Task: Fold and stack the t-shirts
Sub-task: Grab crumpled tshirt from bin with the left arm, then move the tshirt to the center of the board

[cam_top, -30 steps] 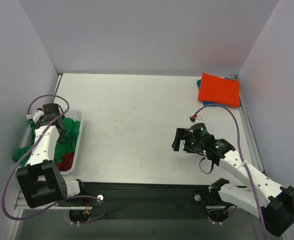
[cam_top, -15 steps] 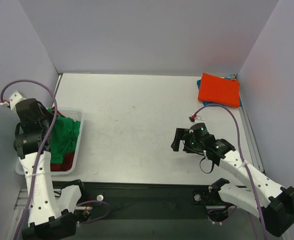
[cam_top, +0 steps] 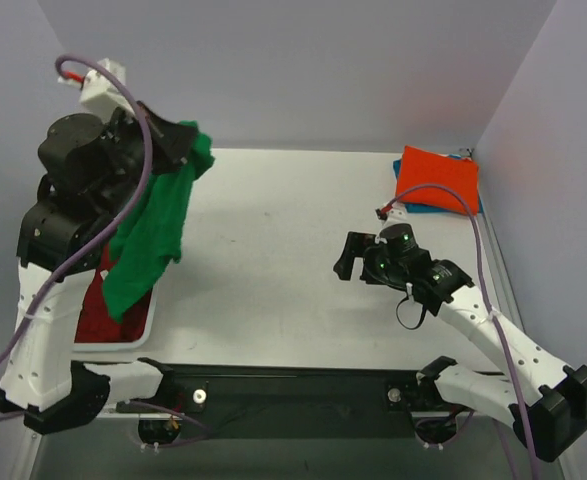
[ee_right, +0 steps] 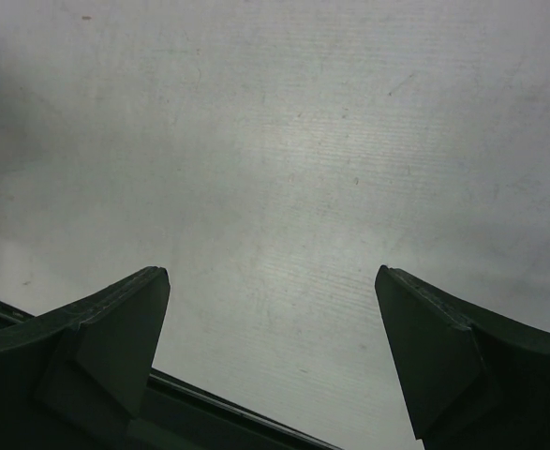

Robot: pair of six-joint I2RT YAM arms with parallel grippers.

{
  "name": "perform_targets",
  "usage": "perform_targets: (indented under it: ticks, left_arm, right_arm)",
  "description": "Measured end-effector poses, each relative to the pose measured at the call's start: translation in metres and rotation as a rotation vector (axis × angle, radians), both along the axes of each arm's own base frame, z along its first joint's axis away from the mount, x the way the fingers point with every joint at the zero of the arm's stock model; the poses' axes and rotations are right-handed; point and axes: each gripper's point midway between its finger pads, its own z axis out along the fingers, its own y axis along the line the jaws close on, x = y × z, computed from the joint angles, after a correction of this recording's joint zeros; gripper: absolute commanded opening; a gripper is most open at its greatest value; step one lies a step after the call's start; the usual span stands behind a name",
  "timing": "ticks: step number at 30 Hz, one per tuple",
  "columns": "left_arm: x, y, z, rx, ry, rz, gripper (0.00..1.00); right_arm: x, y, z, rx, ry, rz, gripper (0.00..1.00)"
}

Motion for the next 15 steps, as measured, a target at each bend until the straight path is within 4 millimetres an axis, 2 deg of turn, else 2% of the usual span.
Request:
perform_targets:
  ticks: [2,4,7,9,11,15]
  left_arm:
    - [-0.009,-0.047,0.026,0.019,-0.058,-0.126,0.00]
    - [-0.018,-0.084,0.044,0.035,-0.109,-0.200,0.00]
    - [-0.026,-0.121,0.049,0.064,-0.134,-0.260,0.00]
    - [-0.024,-0.139,0.042,0.083,-0.123,-0.278,0.00]
    - [-0.015,-0.155,0.025,0.103,-0.098,-0.287,0.00]
    - [0.008,-0.190,-0.040,0.170,0.014,-0.315,0.02]
  right_arm:
    - [0.004,0.002,0.009,0.011,-0.017,0.000,0.99]
    - [0.006,0.004,0.017,0.021,-0.033,0.000,0.99]
    - [0.008,0.005,0.023,0.029,-0.046,-0.001,0.99]
    - [0.008,0.005,0.024,0.030,-0.048,-0.001,0.99]
    - [0.007,0.003,0.026,0.031,-0.056,-0.005,0.99]
    - [0.005,-0.003,0.028,0.032,-0.076,-0.026,0.99]
